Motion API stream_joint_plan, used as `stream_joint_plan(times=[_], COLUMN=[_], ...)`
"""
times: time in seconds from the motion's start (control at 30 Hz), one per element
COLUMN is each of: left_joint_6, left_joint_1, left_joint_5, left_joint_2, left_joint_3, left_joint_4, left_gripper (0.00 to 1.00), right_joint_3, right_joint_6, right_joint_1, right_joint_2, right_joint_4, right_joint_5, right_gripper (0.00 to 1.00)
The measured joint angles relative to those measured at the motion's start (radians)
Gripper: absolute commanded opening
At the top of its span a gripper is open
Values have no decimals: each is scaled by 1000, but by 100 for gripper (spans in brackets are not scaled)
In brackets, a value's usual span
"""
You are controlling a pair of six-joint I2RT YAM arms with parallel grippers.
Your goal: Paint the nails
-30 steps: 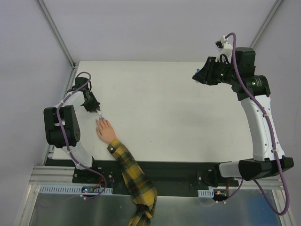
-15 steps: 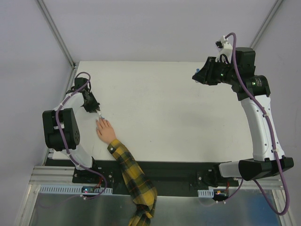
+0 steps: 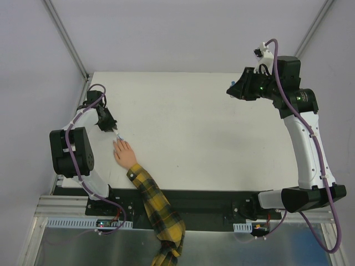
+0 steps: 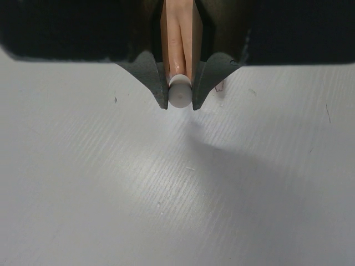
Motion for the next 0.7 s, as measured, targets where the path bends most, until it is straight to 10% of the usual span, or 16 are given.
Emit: stream_joint_plan(times=[0.7], left_joint_6=[10], left_joint_1=[0], left_joint_5=[-6], left_joint_2=[30], left_joint_3=[15], left_joint_4=[0], left_gripper=[0], right_joint_3=[-1], right_joint_6=[0], right_joint_1=[-1], right_joint_2=[0], right_joint_4=[4], right_joint_5=[0], right_gripper=[0])
